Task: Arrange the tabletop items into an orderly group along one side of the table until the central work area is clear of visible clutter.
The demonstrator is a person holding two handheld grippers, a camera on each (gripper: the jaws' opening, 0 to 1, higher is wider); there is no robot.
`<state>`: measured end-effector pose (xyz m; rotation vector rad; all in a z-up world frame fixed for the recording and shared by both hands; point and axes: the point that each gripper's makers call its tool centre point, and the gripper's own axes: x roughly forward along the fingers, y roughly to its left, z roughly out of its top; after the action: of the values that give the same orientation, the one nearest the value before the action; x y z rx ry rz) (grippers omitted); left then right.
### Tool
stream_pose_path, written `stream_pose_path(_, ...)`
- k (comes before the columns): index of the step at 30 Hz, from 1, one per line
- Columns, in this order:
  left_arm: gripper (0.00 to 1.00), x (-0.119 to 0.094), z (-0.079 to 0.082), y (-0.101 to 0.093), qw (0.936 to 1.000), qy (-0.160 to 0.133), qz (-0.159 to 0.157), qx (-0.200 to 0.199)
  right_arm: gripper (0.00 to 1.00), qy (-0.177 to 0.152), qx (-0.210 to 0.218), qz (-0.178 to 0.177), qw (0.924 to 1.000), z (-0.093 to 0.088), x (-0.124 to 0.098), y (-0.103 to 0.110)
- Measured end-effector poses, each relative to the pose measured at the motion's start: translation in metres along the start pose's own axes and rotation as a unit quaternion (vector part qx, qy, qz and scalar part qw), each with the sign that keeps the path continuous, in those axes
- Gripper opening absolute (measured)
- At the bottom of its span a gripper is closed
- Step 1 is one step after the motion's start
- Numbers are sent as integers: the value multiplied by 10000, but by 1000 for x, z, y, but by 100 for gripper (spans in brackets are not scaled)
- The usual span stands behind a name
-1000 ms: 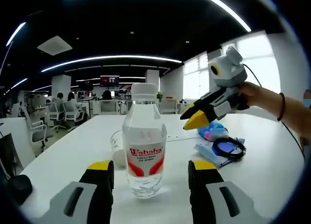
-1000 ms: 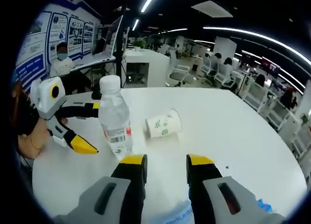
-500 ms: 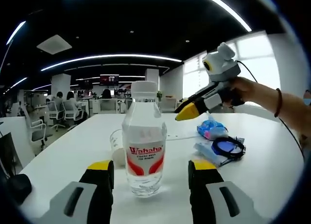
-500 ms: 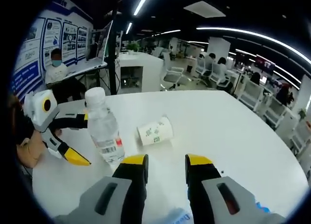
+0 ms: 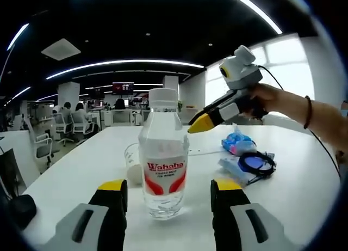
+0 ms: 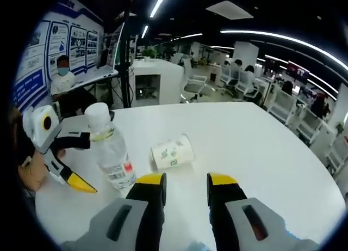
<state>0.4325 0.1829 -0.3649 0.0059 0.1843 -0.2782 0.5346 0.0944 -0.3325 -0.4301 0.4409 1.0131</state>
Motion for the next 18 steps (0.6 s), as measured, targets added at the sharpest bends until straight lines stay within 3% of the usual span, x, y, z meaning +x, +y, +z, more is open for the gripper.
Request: stream_pose_path(18,61,-8,0,3,9998,-63,110,-138,26,31,7,70,10000,9,17,-10)
